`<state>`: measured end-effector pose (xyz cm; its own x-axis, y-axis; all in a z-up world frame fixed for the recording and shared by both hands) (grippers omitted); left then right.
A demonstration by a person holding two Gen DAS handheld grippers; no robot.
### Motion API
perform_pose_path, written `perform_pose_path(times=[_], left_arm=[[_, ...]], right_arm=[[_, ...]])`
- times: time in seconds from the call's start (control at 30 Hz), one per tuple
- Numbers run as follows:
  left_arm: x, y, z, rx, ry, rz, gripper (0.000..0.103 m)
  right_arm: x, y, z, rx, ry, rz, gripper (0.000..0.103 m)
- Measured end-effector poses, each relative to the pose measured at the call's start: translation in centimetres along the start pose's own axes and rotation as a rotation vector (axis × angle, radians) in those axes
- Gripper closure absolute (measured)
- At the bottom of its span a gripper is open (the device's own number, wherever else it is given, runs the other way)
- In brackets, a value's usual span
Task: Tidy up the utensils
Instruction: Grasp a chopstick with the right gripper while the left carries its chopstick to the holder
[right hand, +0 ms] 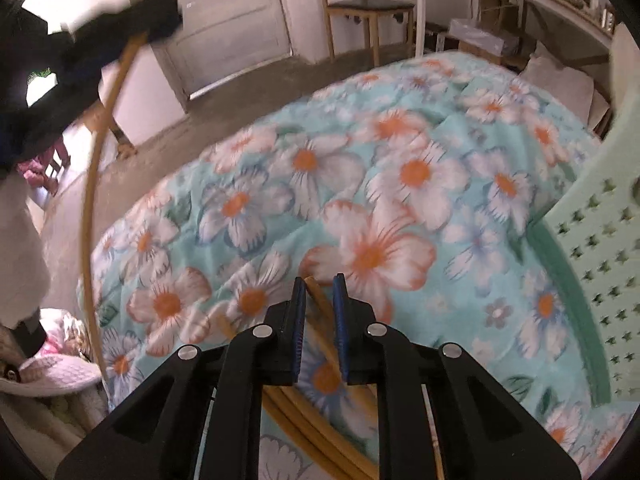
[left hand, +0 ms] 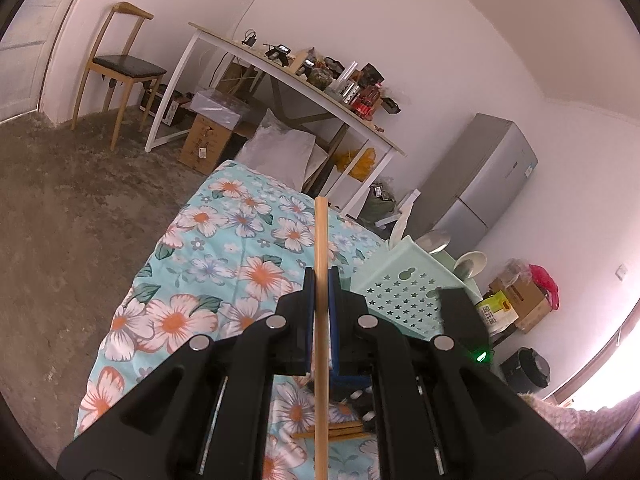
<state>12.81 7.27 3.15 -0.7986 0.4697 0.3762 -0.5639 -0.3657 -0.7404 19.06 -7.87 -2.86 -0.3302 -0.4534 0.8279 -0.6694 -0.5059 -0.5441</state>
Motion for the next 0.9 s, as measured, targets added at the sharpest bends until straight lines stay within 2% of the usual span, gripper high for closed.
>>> perform_pose_path(times=[0.13, 0.23, 0.43, 0.63, 0.77, 0.9], left_arm=[[0.0, 0.0, 0.0, -0.004, -0.007, 0.004, 0.098], [0.1, -0.1, 0.2, -0.012, -0.014, 0.010, 0.098], [0.4, -0.8, 1.2, -0.023, -0.019, 0.035, 0.098], [0.9, -1.5, 2.2, -0.005, -0.009, 0.069, 0.098], [1.0, -2.0, 3.7, -0.039, 0.015, 0.067, 0.098], [1.3, -2.9, 5.7, -0.092, 0.036, 0.088, 0.098]], right_arm=[[4.6, -1.0, 2.4, -0.068, 0.045, 0.127, 0.092], [9.5, -1.3, 4.5, -0.135, 0.092, 0.259, 0.093], [17.8, 0.9, 7.7, -0.266, 0.140, 0.499, 0.094], [20.2, 4.2, 8.0, -0.334, 0.154, 0.588, 0.095], [21.0, 6.4, 8.1, -0.351, 0.204, 0.599, 0.097], [21.5, 8.1, 8.7, -0.388, 0.194, 0.614, 0.098]])
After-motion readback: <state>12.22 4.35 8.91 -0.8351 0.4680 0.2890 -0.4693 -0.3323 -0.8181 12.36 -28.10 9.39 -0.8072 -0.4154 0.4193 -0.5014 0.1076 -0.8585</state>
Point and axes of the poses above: each gripper's, at about its wrist camera, not at the fingertips, and x roughly against the way its jaws point, z to its right, y to its underside, the point moved 2 cm from there along -x, roughly the way its jaws point
